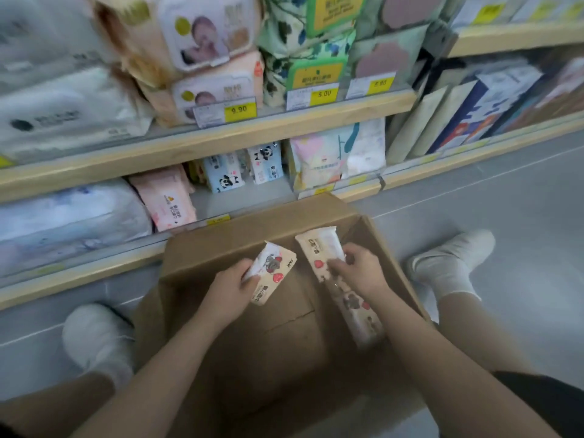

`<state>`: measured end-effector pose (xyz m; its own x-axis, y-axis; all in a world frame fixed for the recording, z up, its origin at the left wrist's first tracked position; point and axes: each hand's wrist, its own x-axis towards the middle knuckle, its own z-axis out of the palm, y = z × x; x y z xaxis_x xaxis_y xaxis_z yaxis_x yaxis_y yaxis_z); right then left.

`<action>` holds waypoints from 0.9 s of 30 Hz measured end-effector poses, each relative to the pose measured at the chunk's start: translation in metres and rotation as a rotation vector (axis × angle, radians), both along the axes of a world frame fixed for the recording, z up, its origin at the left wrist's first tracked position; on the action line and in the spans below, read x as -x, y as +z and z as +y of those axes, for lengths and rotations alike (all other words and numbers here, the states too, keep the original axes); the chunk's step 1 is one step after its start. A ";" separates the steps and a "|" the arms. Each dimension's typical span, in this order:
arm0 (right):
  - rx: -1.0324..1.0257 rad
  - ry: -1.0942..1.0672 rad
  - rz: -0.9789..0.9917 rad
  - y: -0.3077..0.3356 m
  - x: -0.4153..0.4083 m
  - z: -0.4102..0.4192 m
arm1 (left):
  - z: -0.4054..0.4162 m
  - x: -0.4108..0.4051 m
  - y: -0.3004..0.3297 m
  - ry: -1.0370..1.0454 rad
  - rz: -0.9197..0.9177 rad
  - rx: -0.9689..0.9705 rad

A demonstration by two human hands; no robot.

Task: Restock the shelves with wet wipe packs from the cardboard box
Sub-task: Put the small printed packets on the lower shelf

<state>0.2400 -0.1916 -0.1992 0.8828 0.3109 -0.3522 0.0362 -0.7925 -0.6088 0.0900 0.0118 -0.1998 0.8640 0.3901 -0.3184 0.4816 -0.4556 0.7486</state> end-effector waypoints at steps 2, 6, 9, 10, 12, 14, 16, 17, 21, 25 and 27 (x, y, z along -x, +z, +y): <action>-0.136 0.010 0.004 0.024 0.003 0.010 | 0.011 0.011 0.018 0.045 -0.046 -0.004; -0.277 0.035 -0.015 0.055 0.003 0.047 | 0.041 0.026 0.043 0.201 -0.133 -0.036; -0.292 0.085 -0.021 0.062 -0.002 0.083 | 0.067 0.035 0.053 0.332 -0.189 -0.048; -0.279 0.115 -0.030 0.061 -0.003 0.096 | 0.075 0.037 0.053 0.356 -0.207 -0.054; -0.266 0.169 -0.048 0.058 -0.006 0.122 | 0.091 0.040 0.049 0.389 -0.241 -0.058; -0.308 0.175 -0.018 0.052 -0.010 0.147 | 0.105 0.042 0.042 0.425 -0.267 -0.065; -0.340 0.164 0.013 0.042 -0.014 0.173 | 0.115 0.041 0.032 0.470 -0.285 -0.049; -0.338 0.166 0.016 0.037 -0.016 0.185 | 0.118 0.041 0.027 0.493 -0.289 -0.025; -0.310 0.145 0.021 0.010 -0.031 0.222 | 0.124 0.034 0.009 0.579 -0.345 0.091; -0.332 0.071 0.068 -0.008 -0.048 0.246 | 0.132 0.029 -0.006 0.612 -0.354 0.181; -0.296 0.072 0.051 -0.015 -0.052 0.254 | 0.134 0.028 -0.010 0.613 -0.359 0.203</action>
